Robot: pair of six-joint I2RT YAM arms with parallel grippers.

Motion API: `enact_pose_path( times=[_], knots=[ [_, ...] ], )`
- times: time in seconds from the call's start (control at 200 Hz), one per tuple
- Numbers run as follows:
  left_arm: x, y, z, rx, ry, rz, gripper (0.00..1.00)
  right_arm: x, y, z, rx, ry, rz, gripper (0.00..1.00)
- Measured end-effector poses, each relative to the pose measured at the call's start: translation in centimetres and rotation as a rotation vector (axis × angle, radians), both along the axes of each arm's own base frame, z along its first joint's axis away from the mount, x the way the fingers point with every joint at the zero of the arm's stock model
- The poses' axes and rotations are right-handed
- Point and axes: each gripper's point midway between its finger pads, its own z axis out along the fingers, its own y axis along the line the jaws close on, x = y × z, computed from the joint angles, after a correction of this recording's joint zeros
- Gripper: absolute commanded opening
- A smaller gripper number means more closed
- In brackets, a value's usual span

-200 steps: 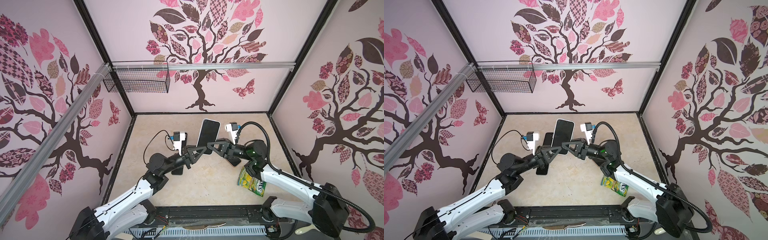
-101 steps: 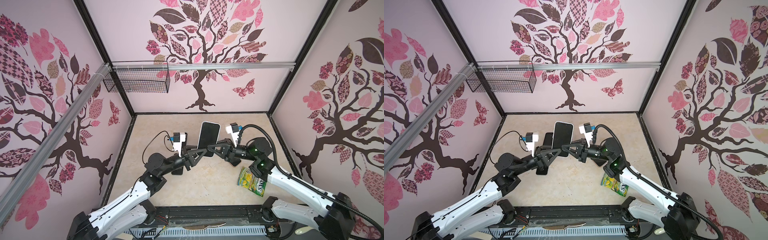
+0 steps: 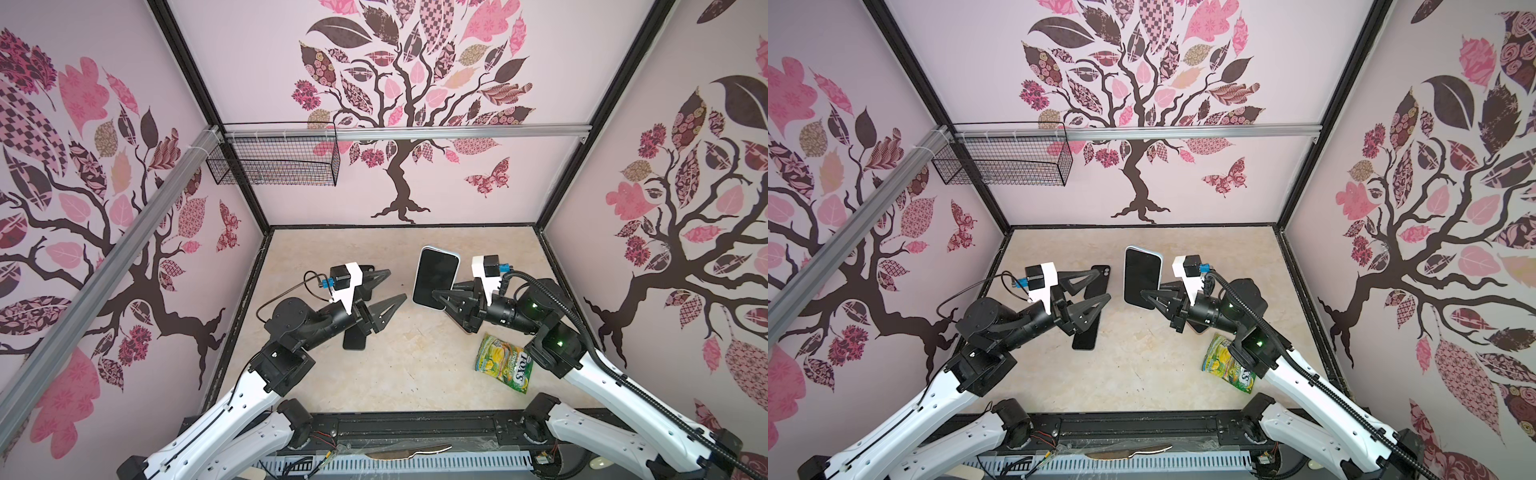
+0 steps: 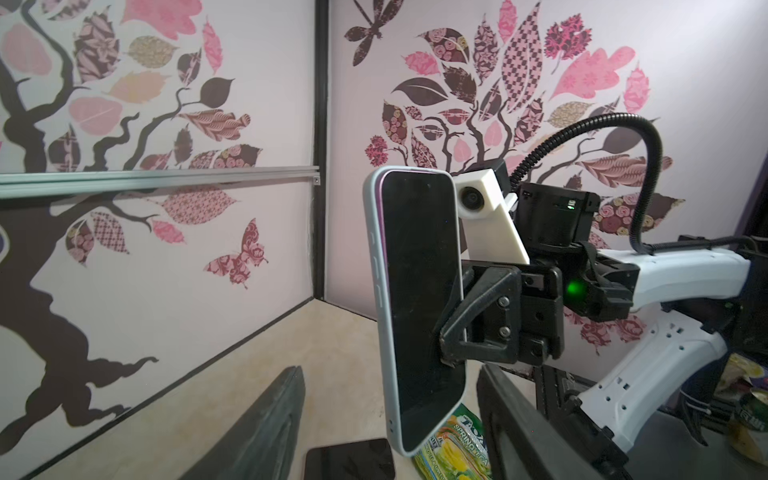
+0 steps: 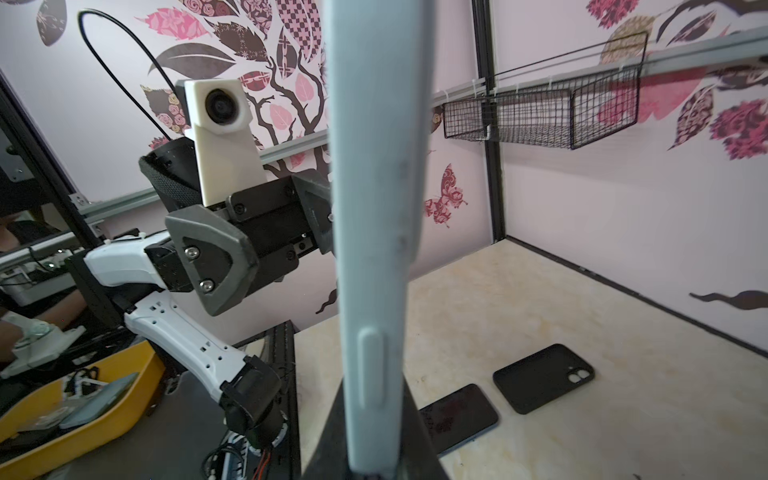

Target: Take the phone out of the phone case

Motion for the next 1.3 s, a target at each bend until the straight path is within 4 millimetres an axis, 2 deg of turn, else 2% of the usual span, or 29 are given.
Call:
enact_pose_path(
  times=[0.08,0.275,0.495,0.615,0.78,0.925,1.295],
  knots=[
    [-0.5,-0.4,0.4,0.043,-0.092,-0.020,0.58,0.2,-0.3,-0.2,-0.018,-0.066,-0.032,0.00],
    [-0.8,-0.8,1.3,0.109,-0.274,-0.003,0.51,0.8,-0.3,-2.6,-0.126,-0.128,-0.066,0.00],
    [-0.3,-1.7,1.1,0.159,-0.367,-0.002,0.44,0.8,-0.4,-4.3,-0.215,-0.158,-0.068,0.00],
    [-0.1,-2.3,0.8,0.171,-0.389,-0.010,0.43,0.7,-0.3,-4.8,-0.243,-0.169,-0.058,0.00],
    [0.0,-2.7,0.8,0.172,-0.410,-0.015,0.40,0.5,-0.3,-4.6,-0.247,-0.182,-0.049,0.00],
    [-0.2,-3.0,0.8,0.169,-0.424,-0.031,0.33,0.5,-0.3,-4.4,-0.243,-0.186,-0.046,0.00],
    [-0.3,-3.4,0.6,0.171,-0.434,-0.049,0.33,0.2,-0.2,-4.5,-0.243,-0.185,-0.031,0.00]
  ],
)
